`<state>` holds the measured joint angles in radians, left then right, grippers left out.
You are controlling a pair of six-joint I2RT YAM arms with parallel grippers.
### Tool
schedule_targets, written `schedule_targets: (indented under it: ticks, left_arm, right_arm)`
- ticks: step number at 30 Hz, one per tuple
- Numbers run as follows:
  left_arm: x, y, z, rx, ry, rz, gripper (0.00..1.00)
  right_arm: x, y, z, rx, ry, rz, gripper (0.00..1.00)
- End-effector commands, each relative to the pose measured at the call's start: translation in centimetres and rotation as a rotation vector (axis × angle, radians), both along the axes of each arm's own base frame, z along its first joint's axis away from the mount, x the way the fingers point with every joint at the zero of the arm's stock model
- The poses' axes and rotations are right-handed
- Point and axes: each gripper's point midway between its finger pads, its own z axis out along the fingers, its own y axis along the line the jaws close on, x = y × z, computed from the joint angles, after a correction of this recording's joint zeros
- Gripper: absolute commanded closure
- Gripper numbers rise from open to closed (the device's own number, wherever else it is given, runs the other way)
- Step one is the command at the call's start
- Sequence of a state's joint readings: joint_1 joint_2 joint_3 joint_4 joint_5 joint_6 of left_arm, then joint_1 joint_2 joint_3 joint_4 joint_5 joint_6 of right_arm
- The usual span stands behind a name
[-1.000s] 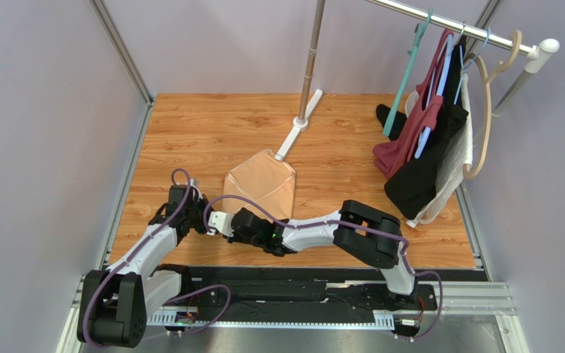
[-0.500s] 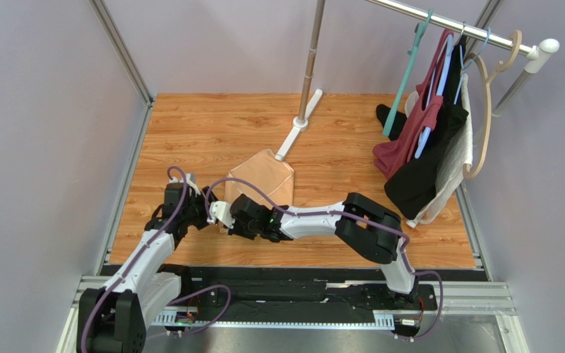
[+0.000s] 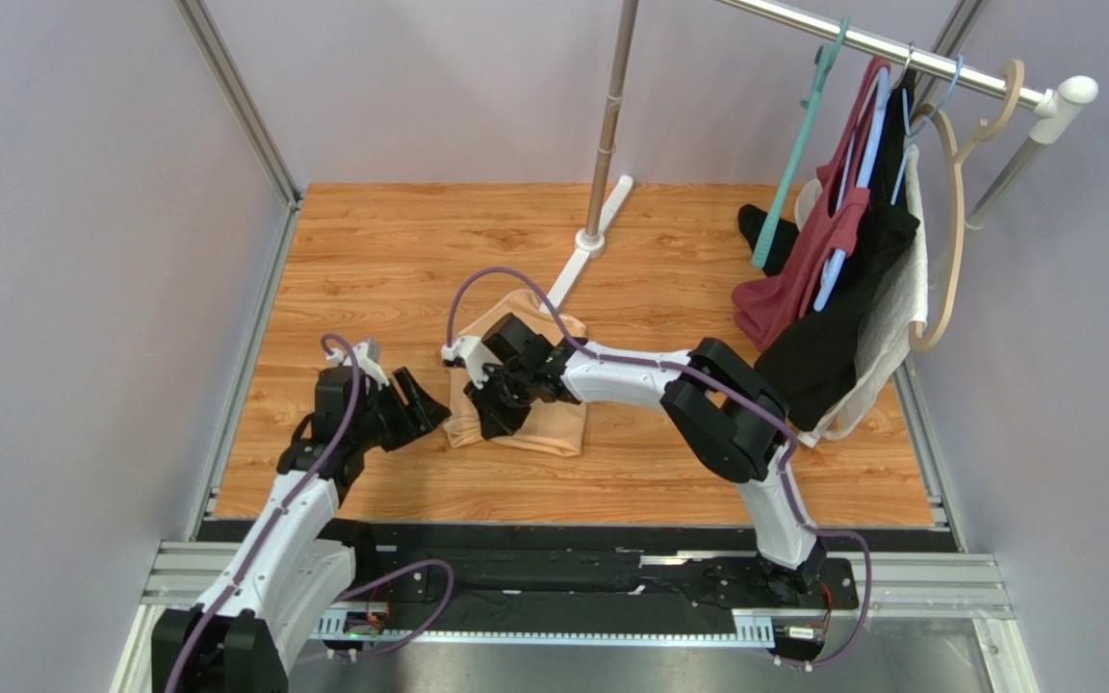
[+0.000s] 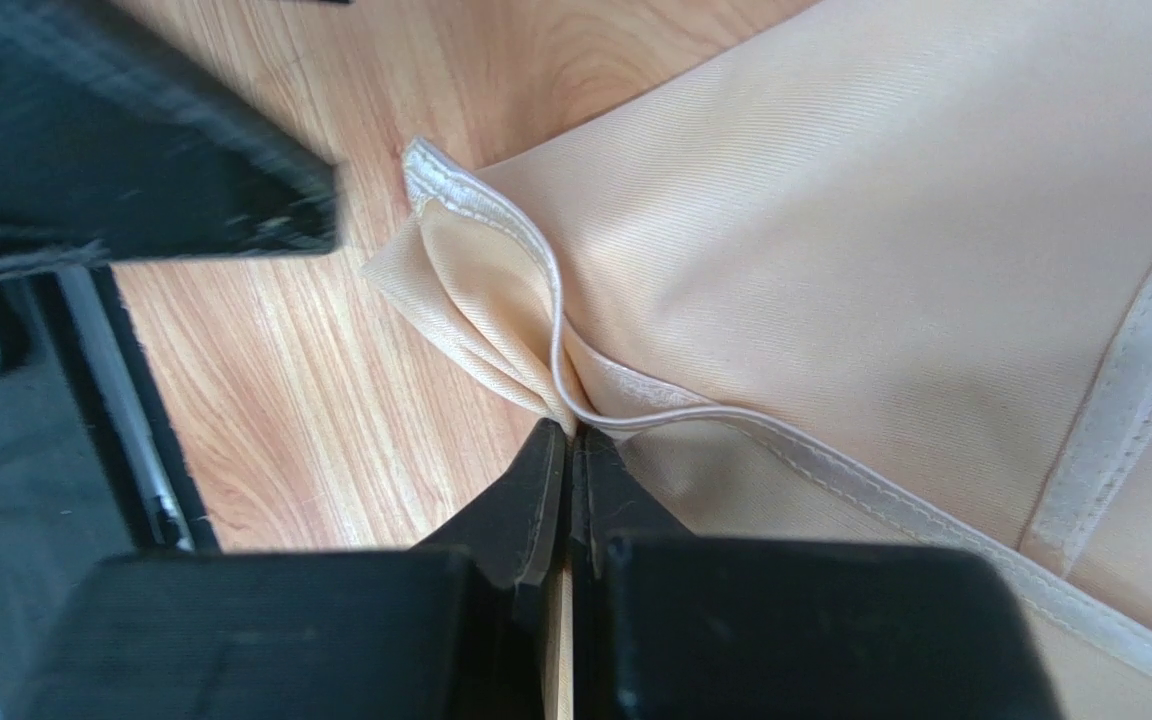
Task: Fold the napkin, place the utensils inside, and roll it up
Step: Roll the napkin with the utensil
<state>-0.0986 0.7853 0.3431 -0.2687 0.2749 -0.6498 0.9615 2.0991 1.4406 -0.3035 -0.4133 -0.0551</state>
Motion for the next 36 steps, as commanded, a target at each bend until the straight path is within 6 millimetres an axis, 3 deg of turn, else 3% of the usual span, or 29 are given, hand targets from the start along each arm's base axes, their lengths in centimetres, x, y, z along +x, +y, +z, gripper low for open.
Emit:
schedule_targets:
  ticks: [1, 7, 16, 18, 24, 36]
  left_arm:
    - [0.1, -0.8, 0.8, -0.012, -0.101, -0.069, 0.33]
    - [0.6, -2.4, 2.7, -0.041, -0.233, -0.155, 0.27]
    - [0.7, -4.7, 3.2, 0.036, -0.312, -0.265, 0.25]
    - [1.4, -5.2, 4.1, 0.043, -0.381, -0.280, 0.25]
    - [2.1, -6.3, 4.0, 0.029, -0.432, -0.330, 0.25]
    - [2.0, -8.8, 1.7, 0.043, -0.366, -0.457, 0.25]
  right_arm:
    - [-1.0, 0.0, 0.2, 0.015, 0.202, -0.035, 1.00]
    - [-0.1, -0.4, 0.2, 0.038, 0.362, -0.085, 1.00]
    - [1.2, -1.1, 0.0, 0.040, 0.529, -0.161, 1.00]
    - [1.3, -1.1, 0.0, 0.045, 0.557, -0.170, 1.00]
    - [1.8, -1.6, 0.0, 0.055, 0.639, -0.203, 1.00]
    - [3.2, -2.6, -0.6, 0.075, 0.744, -0.242, 1.00]
